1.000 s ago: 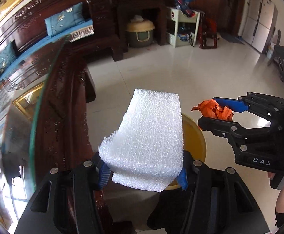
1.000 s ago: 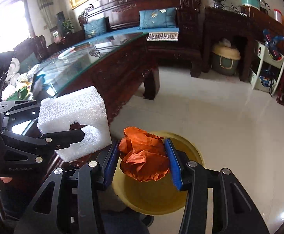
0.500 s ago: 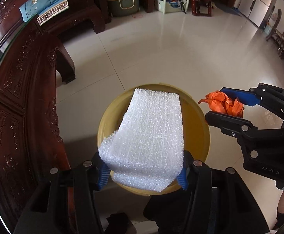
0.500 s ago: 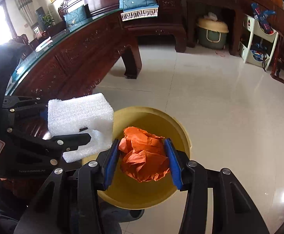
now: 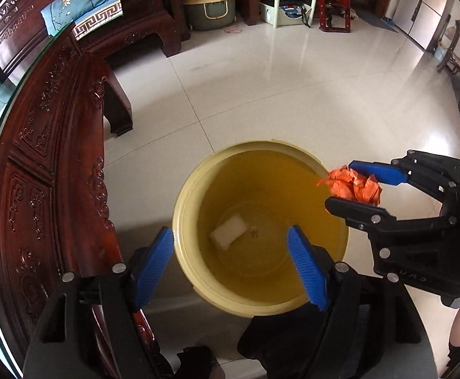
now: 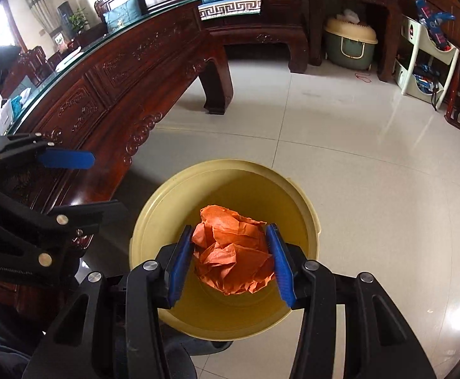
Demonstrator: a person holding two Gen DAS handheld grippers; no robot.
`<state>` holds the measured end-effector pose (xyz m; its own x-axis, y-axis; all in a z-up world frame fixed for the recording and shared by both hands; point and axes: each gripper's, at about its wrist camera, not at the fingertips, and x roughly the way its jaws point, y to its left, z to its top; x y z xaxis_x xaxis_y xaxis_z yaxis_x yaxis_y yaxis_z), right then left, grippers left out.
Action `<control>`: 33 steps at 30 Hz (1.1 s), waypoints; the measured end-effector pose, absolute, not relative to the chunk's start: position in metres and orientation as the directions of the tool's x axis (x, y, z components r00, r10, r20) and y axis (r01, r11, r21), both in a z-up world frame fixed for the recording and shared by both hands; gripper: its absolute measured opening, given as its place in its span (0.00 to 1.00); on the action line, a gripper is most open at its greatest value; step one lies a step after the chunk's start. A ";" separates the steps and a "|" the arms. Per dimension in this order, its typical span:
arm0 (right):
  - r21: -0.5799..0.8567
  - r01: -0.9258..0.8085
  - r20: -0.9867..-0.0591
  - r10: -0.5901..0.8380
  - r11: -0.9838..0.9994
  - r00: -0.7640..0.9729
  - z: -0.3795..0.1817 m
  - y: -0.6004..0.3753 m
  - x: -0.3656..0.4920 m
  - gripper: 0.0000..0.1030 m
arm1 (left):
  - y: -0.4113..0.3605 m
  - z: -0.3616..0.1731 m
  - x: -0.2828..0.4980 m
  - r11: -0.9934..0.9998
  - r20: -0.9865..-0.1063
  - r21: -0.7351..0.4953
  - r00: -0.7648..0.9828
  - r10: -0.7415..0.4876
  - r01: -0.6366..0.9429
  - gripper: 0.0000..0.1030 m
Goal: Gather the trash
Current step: 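Carry both items over the yellow bucket and open both grippers to drop them, then return both grippers to the table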
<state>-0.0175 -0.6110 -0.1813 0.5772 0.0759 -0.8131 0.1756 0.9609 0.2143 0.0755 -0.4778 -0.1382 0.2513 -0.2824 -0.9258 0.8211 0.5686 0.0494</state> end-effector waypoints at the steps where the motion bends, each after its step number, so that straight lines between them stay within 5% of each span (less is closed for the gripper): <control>1: 0.209 0.170 -0.816 0.076 0.963 0.574 -0.181 -0.609 -0.017 0.45 | -0.477 -0.137 0.076 0.571 -0.925 0.049 0.253 -0.283 0.820 0.72; 6: 0.179 0.146 -0.827 0.068 0.973 0.558 -0.179 -0.602 -0.010 0.50 | -0.472 -0.131 0.077 0.578 -0.920 0.058 0.268 -0.285 0.814 0.72; 9: 0.104 0.132 -0.827 0.012 0.986 0.562 -0.174 -0.590 -0.006 0.84 | -0.466 -0.131 0.078 0.581 -0.920 0.057 0.269 -0.286 0.812 0.72; 24: -0.013 0.135 -0.784 -0.094 0.991 0.613 -0.132 -0.559 -0.020 0.86 | -0.407 -0.086 0.079 0.647 -0.871 0.008 0.324 -0.371 0.763 0.73; 33: -0.105 0.142 -0.580 -0.177 0.984 0.795 -0.067 -0.476 -0.059 0.92 | -0.282 -0.025 0.038 0.762 -0.723 0.031 0.541 -0.429 0.646 0.82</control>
